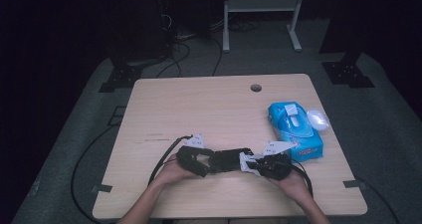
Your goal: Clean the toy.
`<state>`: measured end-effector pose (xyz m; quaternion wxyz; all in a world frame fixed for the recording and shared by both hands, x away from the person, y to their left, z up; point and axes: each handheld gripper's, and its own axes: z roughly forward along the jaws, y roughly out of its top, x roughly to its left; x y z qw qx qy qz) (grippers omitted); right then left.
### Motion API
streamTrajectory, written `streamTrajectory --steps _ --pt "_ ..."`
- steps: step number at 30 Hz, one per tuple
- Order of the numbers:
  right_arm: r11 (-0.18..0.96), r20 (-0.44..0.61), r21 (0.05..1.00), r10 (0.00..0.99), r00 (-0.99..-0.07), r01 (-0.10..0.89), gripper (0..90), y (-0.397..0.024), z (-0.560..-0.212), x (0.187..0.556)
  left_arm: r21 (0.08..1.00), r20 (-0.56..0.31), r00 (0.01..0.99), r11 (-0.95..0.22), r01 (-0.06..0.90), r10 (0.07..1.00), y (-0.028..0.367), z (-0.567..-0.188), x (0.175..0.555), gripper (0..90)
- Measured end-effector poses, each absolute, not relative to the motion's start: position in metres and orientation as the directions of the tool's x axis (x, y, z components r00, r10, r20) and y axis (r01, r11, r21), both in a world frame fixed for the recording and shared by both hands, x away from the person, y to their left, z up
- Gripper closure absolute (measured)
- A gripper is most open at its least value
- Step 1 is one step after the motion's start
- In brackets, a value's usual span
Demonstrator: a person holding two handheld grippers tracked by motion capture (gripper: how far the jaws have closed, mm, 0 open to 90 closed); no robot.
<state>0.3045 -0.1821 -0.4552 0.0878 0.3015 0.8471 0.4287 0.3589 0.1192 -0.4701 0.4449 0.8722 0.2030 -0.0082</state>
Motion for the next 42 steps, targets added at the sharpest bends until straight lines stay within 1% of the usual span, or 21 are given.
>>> streamTrajectory --steps 3,7,10,12,14,22,25,27,33,42 --pt "0.461 0.094 0.780 0.582 -0.808 0.423 84.4 -0.182 -0.455 0.303 0.775 -0.229 0.906 -0.496 0.391 0.356 0.121 -0.469 0.361 25.5" --pt "0.461 0.092 0.780 0.583 -0.807 0.422 84.4 -0.181 -0.455 0.303 0.747 -0.258 0.890 -0.506 0.430 0.376 0.118 -0.473 0.363 25.6" --pt "0.459 0.086 0.784 0.585 -0.806 0.417 84.4 -0.181 -0.456 0.302 0.746 -0.273 0.886 -0.500 0.441 0.374 0.117 -0.473 0.365 25.7" --pt "0.453 0.086 0.789 0.586 -0.805 0.414 84.4 -0.181 -0.457 0.301 0.746 -0.286 0.884 -0.494 0.447 0.369 0.116 -0.474 0.365 27.4" --pt "0.452 0.086 0.790 0.587 -0.805 0.414 84.5 -0.182 -0.457 0.301 0.745 -0.296 0.884 -0.492 0.450 0.361 0.115 -0.474 0.365 30.9" --pt "0.454 0.079 0.792 0.588 -0.805 0.409 84.5 -0.181 -0.457 0.300 0.732 -0.324 0.874 -0.489 0.474 0.363 0.116 -0.475 0.367 31.4" --pt "0.454 0.076 0.793 0.587 -0.806 0.406 84.6 -0.182 -0.457 0.300 0.722 -0.344 0.862 -0.482 0.496 0.372 0.116 -0.476 0.369 29.0" --pt "0.455 0.074 0.793 0.587 -0.806 0.404 84.6 -0.182 -0.457 0.300 0.720 -0.357 0.860 -0.479 0.503 0.365 0.117 -0.477 0.369 30.4" --pt "0.452 0.075 0.796 0.587 -0.806 0.404 84.6 -0.182 -0.458 0.300 0.718 -0.373 0.852 -0.468 0.516 0.368 0.115 -0.478 0.370 31.4" --pt "0.447 0.081 0.797 0.586 -0.806 0.405 84.6 -0.182 -0.458 0.299 0.716 -0.356 0.856 -0.479 0.508 0.374 0.108 -0.479 0.371 31.1"
